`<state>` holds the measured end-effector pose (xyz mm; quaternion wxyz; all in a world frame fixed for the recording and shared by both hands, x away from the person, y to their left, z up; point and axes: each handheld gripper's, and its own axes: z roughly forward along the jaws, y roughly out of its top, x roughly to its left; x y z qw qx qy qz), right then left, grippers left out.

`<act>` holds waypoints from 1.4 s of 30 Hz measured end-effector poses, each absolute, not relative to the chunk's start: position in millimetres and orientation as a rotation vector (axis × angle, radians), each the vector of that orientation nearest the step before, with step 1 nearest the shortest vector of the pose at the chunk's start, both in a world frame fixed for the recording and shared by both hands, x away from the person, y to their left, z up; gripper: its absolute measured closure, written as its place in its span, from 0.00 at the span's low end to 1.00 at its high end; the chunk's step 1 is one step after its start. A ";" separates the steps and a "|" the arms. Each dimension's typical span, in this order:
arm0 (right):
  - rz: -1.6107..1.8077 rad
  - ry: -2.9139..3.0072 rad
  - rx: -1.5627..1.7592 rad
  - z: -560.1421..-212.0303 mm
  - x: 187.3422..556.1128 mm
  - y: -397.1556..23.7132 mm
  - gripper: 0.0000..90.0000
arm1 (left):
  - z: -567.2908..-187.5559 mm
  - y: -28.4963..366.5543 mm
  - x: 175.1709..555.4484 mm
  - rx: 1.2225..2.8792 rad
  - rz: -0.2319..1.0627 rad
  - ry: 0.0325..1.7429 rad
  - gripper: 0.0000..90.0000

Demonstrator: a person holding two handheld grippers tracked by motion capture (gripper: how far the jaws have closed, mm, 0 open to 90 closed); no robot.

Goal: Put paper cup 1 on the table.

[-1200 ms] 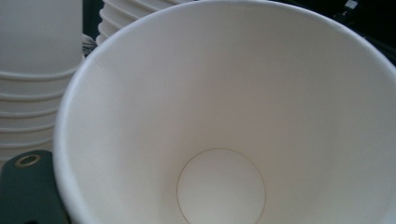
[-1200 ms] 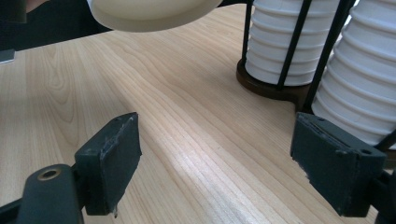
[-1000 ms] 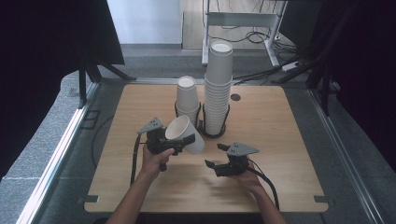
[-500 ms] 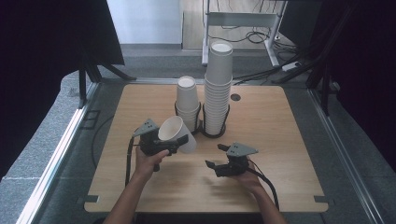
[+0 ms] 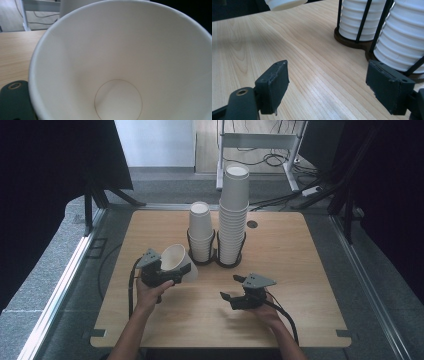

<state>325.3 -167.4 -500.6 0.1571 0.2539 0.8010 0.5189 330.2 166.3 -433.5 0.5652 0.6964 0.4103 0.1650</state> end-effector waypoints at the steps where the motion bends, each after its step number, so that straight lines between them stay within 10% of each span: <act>1: 1.492 2.288 0.725 -499.6 325.0 -167.8 0.20 | -433.6 167.5 329.9 1.639 0.398 0.972 0.14; 42: 1.462 2.287 0.746 -501.4 327.1 -170.6 0.21 | -468.3 225.3 345.9 1.683 0.684 1.340 0.14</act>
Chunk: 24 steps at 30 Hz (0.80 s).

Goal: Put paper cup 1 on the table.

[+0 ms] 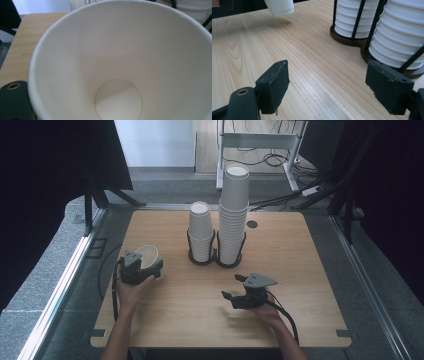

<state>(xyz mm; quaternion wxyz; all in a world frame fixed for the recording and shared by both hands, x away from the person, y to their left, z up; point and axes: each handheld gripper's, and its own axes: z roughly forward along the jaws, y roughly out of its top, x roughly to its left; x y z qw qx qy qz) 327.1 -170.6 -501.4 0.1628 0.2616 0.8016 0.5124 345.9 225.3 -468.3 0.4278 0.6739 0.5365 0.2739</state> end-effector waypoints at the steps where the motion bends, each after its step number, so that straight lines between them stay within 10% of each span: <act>1: 1.460 2.288 0.745 -501.5 327.0 -170.5 0.21 | -469.5 226.7 346.3 1.685 0.682 1.349 0.14; 24: 1.444 2.300 0.739 -502.7 327.3 -169.9 0.21 | -481.7 239.4 346.4 1.719 0.711 1.502 0.12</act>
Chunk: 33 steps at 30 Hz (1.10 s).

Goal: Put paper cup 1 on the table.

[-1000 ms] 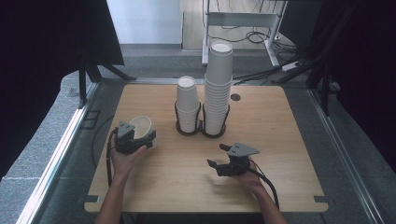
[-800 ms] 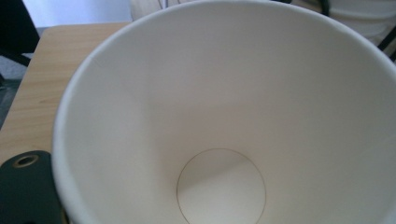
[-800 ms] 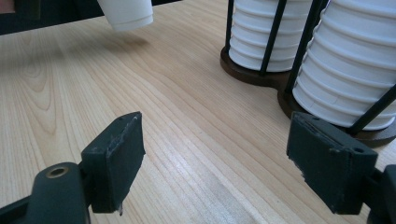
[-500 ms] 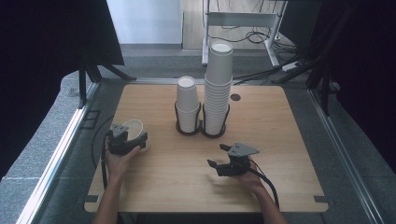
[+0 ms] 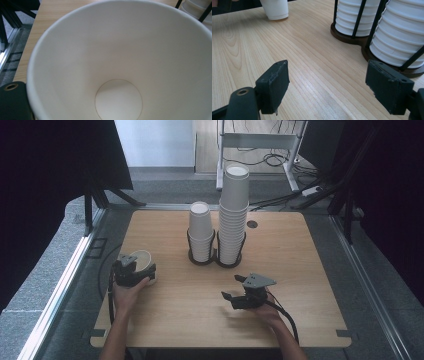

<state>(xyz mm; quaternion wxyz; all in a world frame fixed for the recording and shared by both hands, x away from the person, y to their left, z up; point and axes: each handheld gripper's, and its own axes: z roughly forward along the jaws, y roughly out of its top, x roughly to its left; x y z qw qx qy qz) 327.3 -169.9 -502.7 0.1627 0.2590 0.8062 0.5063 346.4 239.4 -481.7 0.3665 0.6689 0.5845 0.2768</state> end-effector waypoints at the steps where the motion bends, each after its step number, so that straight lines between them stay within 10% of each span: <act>1: 1.444 2.300 0.739 -502.7 327.3 -169.9 0.21 | -481.8 239.2 346.6 1.718 0.705 1.501 0.11; 33: 1.426 2.296 0.736 -501.3 327.1 -171.2 0.21 | -428.4 229.9 307.1 1.582 0.843 1.369 0.00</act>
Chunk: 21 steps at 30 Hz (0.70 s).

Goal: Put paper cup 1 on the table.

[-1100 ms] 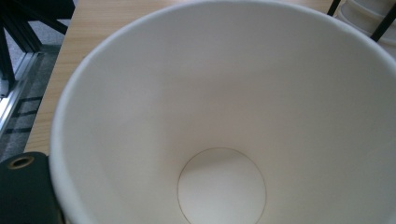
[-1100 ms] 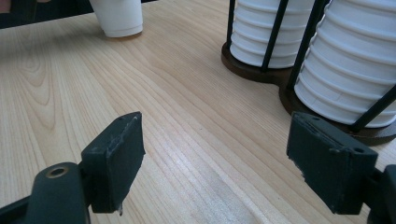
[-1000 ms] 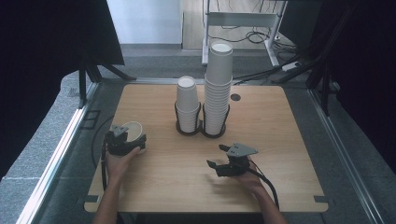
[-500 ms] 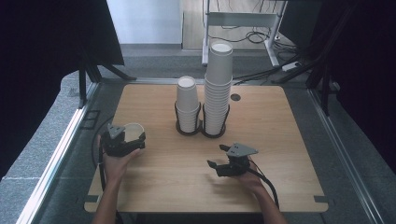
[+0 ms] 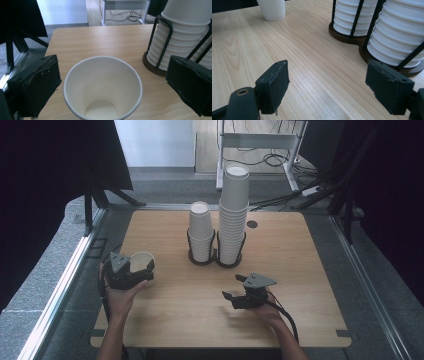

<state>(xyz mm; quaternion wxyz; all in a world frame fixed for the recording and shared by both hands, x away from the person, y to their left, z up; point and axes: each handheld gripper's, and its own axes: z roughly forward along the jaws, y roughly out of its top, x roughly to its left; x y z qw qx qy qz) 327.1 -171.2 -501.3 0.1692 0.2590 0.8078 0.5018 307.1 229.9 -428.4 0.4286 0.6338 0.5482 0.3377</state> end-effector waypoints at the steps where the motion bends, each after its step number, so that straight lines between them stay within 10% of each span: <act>1: 1.427 2.295 0.737 -501.2 327.2 -171.3 0.21 | -426.9 229.7 305.5 1.581 0.853 1.354 0.00; 21: 1.450 2.256 0.758 -496.7 329.3 -178.8 0.21 | -422.3 191.3 299.3 1.689 0.583 1.049 0.07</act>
